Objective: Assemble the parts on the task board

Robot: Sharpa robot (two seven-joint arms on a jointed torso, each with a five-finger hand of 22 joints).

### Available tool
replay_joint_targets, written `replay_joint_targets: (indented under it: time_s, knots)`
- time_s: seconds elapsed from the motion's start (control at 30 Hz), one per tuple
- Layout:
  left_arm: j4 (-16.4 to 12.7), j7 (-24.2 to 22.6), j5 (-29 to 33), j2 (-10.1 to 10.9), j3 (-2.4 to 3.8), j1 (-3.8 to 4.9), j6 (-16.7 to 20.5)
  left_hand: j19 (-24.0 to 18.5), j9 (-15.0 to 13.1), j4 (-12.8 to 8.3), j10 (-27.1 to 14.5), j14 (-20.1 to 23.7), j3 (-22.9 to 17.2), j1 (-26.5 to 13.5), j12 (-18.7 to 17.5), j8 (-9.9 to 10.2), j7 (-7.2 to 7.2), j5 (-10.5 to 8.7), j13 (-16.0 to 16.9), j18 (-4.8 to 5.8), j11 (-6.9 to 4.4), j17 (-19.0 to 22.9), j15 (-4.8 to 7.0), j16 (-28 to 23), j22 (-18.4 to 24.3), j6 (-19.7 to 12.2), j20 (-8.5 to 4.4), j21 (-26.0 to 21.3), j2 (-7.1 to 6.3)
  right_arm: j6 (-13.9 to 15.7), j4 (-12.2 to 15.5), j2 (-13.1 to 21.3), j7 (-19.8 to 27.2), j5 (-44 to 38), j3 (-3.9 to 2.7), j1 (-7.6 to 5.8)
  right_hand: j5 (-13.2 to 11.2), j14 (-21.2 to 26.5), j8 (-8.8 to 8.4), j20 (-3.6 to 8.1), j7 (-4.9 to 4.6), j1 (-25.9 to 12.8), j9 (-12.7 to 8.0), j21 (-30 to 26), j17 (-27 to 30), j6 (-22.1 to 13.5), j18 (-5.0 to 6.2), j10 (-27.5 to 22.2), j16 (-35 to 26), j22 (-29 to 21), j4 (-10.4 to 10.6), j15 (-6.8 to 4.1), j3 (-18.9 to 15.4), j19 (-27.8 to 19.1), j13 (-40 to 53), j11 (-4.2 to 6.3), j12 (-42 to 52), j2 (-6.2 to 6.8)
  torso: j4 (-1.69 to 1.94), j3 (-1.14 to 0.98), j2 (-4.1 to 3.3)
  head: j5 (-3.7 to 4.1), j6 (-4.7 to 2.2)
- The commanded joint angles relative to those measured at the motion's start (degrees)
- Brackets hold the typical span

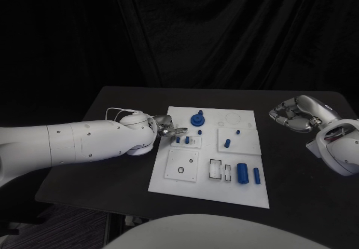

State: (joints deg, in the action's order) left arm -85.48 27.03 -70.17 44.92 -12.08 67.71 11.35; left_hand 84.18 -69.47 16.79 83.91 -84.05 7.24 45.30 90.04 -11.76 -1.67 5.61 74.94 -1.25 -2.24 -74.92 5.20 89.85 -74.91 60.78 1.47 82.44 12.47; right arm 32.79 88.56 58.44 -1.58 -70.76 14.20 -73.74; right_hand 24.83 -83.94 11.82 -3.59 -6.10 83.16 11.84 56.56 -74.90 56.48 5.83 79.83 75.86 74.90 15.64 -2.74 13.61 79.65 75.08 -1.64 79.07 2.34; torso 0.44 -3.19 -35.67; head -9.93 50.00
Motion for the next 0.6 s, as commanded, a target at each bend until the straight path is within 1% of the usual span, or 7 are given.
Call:
replay_joint_targets:
  time_s: [0.03,0.1,0.23,0.4,0.5,0.53,0.6]
  knots:
    - [-0.1,-5.4,0.2,0.3,-0.03,-0.16,7.7,2.0,-3.2,0.0,6.1,-6.0,2.7,0.1,0.0,-2.3,0.14,-1.41,15.1,-0.58,-0.16,-15.1,-0.05,0.1,-12.7,-0.8,-0.05,0.3,1.31,-0.3,0.1,0.1,-1.0,-0.3,-0.04,0.17,0.2,-2.0,0.05,-0.13,0.02,0.4,0.1,-0.2,-2.7,-0.2,0.27,-0.3,-0.3,6.5,0.0,0.28,0.3,0.0,3.5,0.18,-0.2,0.01,0.00,0.01,0.00,-0.01,0.00]
    - [-0.2,-7.0,0.2,0.5,-0.02,-0.17,9.9,2.1,-5.0,0.0,6.1,-6.0,4.3,0.3,0.0,-3.8,0.32,-1.61,15.1,-0.58,-0.29,-15.1,0.05,0.1,-12.7,-1.1,-0.15,0.3,2.17,-0.3,0.1,0.1,-0.9,-0.3,-0.04,0.17,0.2,-2.0,0.05,-0.13,0.02,0.4,0.1,-0.2,-2.7,-0.2,0.27,-0.3,-0.3,6.5,0.0,0.28,0.3,0.0,3.5,0.18,-0.2,0.01,0.01,-0.01,0.00,0.03,0.00]
    - [-0.3,-9.5,0.2,0.9,-0.02,-0.16,13.4,2.1,-6.7,-0.1,6.1,-6.0,5.7,1.1,0.0,-5.2,0.50,-1.53,15.1,-0.57,-0.44,-15.1,0.17,0.1,-12.7,-1.3,-0.26,0.3,2.73,-0.2,0.1,0.2,-0.9,-0.3,-0.04,0.17,0.2,-2.0,0.05,-0.13,0.02,0.4,0.1,-0.2,-2.7,-0.2,0.27,-0.3,-0.3,6.5,0.0,0.28,0.3,0.0,3.5,0.18,-0.2,0.01,0.01,0.00,0.00,0.08,0.00]
    - [-0.8,-12.3,0.2,1.3,-0.02,-0.15,16.9,2.2,-7.0,-0.2,6.1,-6.0,6.9,4.3,0.0,-6.7,0.64,0.58,15.1,-0.52,-0.60,-15.1,0.30,0.1,-12.8,-1.8,-0.38,0.5,2.70,0.2,0.3,0.4,-0.6,-0.3,-0.04,0.17,0.2,-2.0,0.05,-0.13,0.02,0.4,0.1,-0.2,-2.7,-0.2,0.27,-0.3,-0.3,6.5,0.0,0.28,0.3,0.0,3.5,0.18,-0.2,0.01,0.00,-0.01,0.01,0.18,0.00]
    - [-1.2,-15.9,0.2,1.6,-0.01,-0.09,19.5,2.2,-6.9,-0.3,6.1,-6.0,8.0,8.8,0.0,-7.4,0.63,4.57,15.1,-0.51,-0.57,-15.1,0.30,0.1,-12.8,-3.1,-0.44,0.5,1.38,0.8,0.4,0.5,-0.3,-0.3,-0.04,0.17,0.2,-2.0,0.05,-0.13,0.02,0.4,0.1,-0.2,-2.7,-0.2,0.27,-0.3,-0.3,6.5,0.0,0.28,0.3,0.0,3.5,0.18,-0.2,0.01,0.01,0.02,-0.04,0.15,0.00]
    - [-1.3,-17.3,0.2,1.7,-0.01,-0.02,20.4,2.1,-6.6,-0.4,6.1,-6.0,8.7,11.4,0.0,-6.7,0.31,5.84,15.1,-0.54,-0.33,-15.1,0.12,0.1,-12.7,-4.7,-0.34,0.4,0.06,0.9,0.4,0.6,-0.2,-0.3,-0.04,0.17,0.2,-2.0,0.05,-0.13,0.02,0.4,0.1,-0.2,-2.7,-0.2,0.27,-0.3,-0.3,6.5,0.0,0.28,0.3,0.0,3.5,0.18,-0.2,0.01,0.03,0.01,-0.04,0.16,0.00]
    - [-1.4,-21.5,0.2,1.9,-0.01,0.26,23.1,1.7,-5.6,-0.3,6.1,-6.0,9.4,14.8,0.0,-4.7,-0.35,7.16,15.1,-0.67,0.21,-15.1,-0.35,0.1,-12.5,-6.5,0.03,-0.2,-1.18,1.1,0.5,0.6,0.0,-0.3,-0.04,0.16,0.3,-2.0,0.05,-0.13,0.03,0.5,0.1,-0.2,-2.7,-0.2,0.27,-0.3,-0.2,6.5,-0.1,0.28,0.3,0.0,3.5,0.18,-0.1,0.03,0.02,0.03,-0.03,0.13,0.00]
